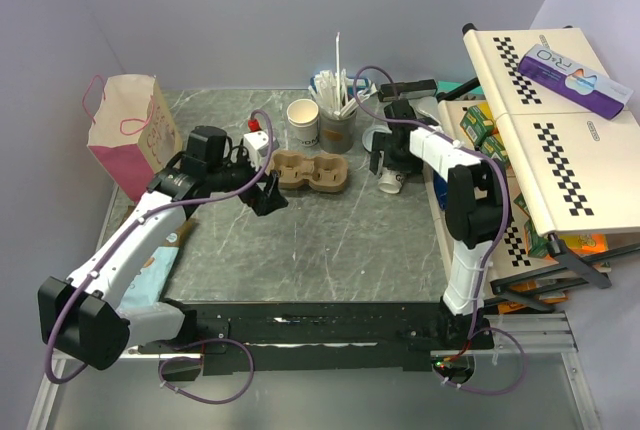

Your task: Pack the takeout coffee

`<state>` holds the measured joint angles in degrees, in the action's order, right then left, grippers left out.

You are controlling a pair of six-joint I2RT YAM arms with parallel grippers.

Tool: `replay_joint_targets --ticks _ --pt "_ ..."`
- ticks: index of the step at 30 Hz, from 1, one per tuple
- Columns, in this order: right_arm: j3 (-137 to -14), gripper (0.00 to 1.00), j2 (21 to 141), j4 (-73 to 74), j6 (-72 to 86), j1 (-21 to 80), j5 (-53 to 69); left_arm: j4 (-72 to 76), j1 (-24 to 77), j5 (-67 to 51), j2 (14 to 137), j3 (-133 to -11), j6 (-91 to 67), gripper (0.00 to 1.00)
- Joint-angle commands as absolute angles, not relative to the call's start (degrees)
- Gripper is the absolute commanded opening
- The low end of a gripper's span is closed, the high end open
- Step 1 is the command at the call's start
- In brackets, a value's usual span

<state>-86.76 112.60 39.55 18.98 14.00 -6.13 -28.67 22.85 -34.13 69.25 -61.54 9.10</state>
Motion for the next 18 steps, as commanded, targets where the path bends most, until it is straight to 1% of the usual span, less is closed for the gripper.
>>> replay_joint_targets --ticks 1,9,16,18 --pt "-90.00 0.98 113.99 38.32 18.55 13.97 -6.86 -28.47 22.06 -36.12 68.11 -61.87 8.00 0.96" --pt "-86.67 0.92 112.94 36.30 17.23 13.54 -5.63 -27.34 21.97 -36.56 69.78 -63.01 7.47 0.96" --pt "-83.23 0.83 111.36 33.67 15.29 12.57 -4.13 -26.37 21.97 -36.91 72.59 -65.91 7.30 0.97" --pt "-82.97 0.83 111.44 33.49 15.38 12.31 -4.13 -26.37 21.97 -37.18 73.39 -66.79 7.29 0.97"
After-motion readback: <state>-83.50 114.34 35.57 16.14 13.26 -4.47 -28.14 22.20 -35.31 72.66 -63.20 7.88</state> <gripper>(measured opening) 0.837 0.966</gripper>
